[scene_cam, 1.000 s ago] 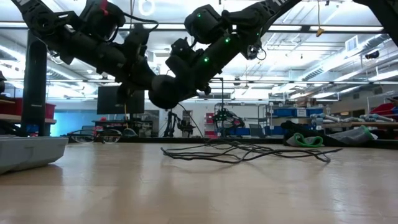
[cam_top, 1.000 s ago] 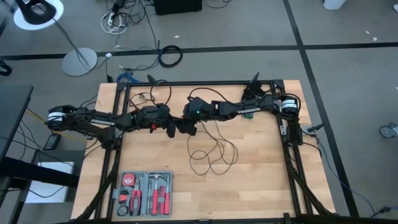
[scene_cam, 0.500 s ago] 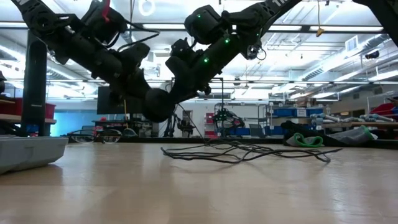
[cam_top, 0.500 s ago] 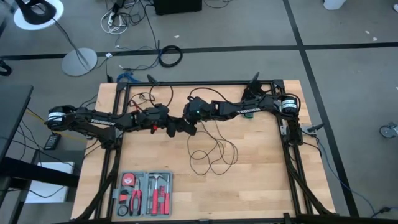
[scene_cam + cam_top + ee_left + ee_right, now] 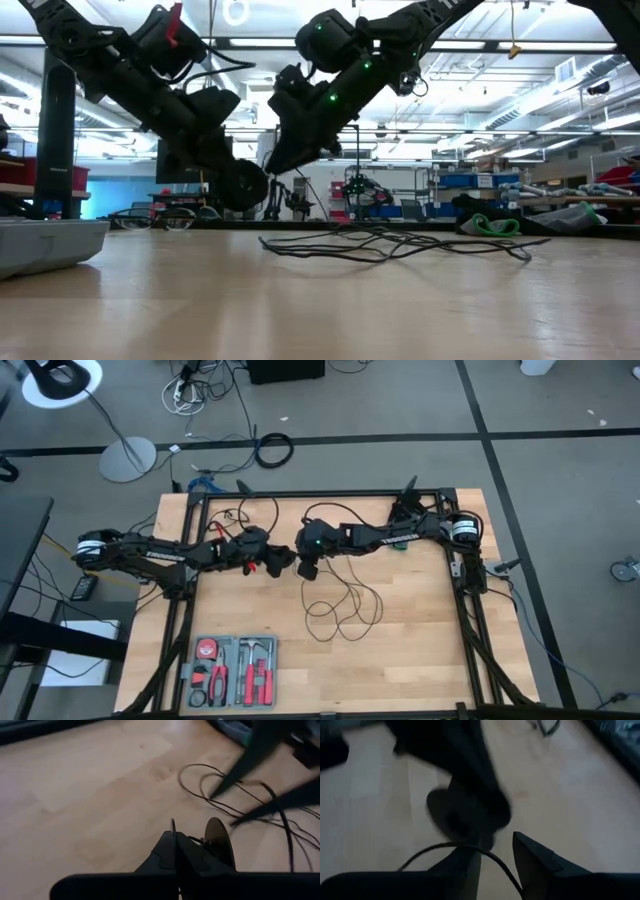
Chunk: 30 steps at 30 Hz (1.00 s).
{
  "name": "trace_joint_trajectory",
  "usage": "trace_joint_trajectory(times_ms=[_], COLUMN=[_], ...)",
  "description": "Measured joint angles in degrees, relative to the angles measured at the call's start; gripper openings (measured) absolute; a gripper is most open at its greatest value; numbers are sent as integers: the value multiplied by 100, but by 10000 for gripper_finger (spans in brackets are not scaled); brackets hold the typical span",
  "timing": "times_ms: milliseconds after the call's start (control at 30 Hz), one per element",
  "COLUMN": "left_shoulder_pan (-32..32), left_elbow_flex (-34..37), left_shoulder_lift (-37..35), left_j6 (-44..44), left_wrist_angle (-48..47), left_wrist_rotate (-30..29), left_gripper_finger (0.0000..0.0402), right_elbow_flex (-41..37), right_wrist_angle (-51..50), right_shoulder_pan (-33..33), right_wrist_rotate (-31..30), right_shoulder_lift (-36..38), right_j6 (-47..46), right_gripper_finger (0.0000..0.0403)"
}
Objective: Coil cords
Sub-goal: Coil the black wire onto the black spool
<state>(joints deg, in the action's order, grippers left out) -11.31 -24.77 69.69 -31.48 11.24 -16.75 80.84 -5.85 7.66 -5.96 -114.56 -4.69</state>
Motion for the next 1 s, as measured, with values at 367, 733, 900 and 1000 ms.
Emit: trace_joint_trajectory(times_ms=[367,733,900,1000], left_shoulder_pan=[0,-39,-131,-150], left_elbow_flex=[0,-7,-35,-33], left_shoulder_lift=[37,988,1488,1664], left_j6=[57,-227,-358,-400], left_wrist_angle=[-472,451,1044,1075], left_wrist_rotate=[-553,-584,-478,-462], left_gripper_finger=[0,0,0,0], right_elbow_flex=[-219,-702,-708,-708], right_wrist_angle=[-414,528,623,737], right_shoulder_pan=[-233,-431,-428,-430], right_wrist_rotate=[-34,-33,-36,-35], right_shoulder_lift=[-115,-240,-240,-240], right_j6=[-992,-1082,-1014,-823], right_gripper_finger=[112,112,112,112])
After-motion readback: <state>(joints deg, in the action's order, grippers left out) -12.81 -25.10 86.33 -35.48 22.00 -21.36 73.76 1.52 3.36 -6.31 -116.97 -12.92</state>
